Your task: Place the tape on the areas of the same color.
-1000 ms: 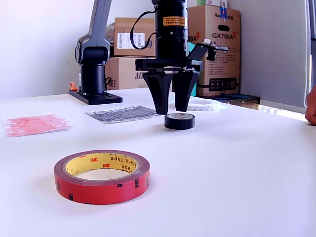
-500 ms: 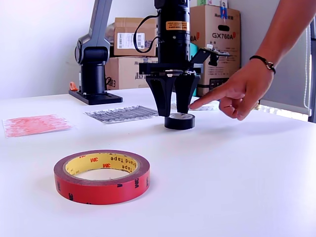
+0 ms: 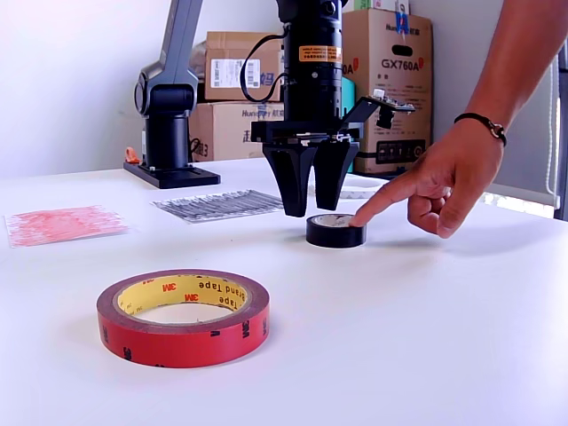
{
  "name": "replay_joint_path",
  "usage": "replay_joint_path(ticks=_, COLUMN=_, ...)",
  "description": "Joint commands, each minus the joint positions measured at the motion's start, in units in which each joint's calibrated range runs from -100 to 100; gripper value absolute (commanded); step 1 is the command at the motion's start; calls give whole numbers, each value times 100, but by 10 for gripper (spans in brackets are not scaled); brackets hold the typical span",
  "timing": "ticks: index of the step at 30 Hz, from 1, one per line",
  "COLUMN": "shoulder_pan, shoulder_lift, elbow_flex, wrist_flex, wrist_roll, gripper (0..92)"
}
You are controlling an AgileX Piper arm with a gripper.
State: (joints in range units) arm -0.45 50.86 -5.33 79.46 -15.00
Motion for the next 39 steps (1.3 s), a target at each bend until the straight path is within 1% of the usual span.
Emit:
replay_joint_path(ticks=1, shoulder_pan=-24, shoulder_lift=-35, elbow_flex=-8, wrist_flex=1, wrist_roll=36, gripper=595)
replay_joint_path(ticks=8, shoulder_pan=-48, shoulder_lift=-119, elbow_flex=-163, wrist_flex=1, wrist_roll=142, gripper=595)
replay_joint_path(ticks=13, shoulder_pan=-72, shoulder_lift=-119, elbow_flex=-699, wrist_flex=1, wrist_roll=724, gripper=595)
replay_joint_path(ticks=23, shoulder_pan=-198, shoulder_lift=-35, elbow_flex=-1825, wrist_flex=77, wrist_roll=1608, gripper=595)
replay_joint_path(ticks=33, shoulder_pan=-498, shoulder_lift=12, elbow_flex=-2380, wrist_flex=94, wrist_roll=2074, gripper=595)
replay_joint_path(ticks=39, shoulder_pan=-719, shoulder_lift=583, elbow_flex=-2970, wrist_flex=77, wrist_roll=2369, gripper=595)
